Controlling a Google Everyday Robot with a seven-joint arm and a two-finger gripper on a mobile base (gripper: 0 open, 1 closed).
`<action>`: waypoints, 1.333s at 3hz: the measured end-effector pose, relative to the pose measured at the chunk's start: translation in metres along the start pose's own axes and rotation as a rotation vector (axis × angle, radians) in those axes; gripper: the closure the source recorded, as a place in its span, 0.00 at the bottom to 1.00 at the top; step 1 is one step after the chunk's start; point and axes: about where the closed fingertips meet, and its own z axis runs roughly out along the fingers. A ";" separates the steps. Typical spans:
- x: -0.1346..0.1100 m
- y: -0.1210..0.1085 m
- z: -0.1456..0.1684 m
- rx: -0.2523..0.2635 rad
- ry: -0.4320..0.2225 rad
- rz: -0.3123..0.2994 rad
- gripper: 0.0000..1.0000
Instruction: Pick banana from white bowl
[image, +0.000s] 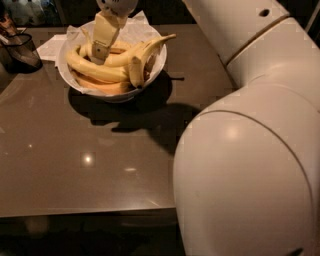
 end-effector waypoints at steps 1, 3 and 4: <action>0.000 -0.001 0.017 -0.027 0.019 0.006 0.13; 0.000 0.002 0.039 -0.065 0.045 0.004 0.37; 0.000 0.000 0.046 -0.073 0.054 0.006 0.35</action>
Offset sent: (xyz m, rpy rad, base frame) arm -0.0156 -0.0056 -0.0427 -0.1152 0.1596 0.0318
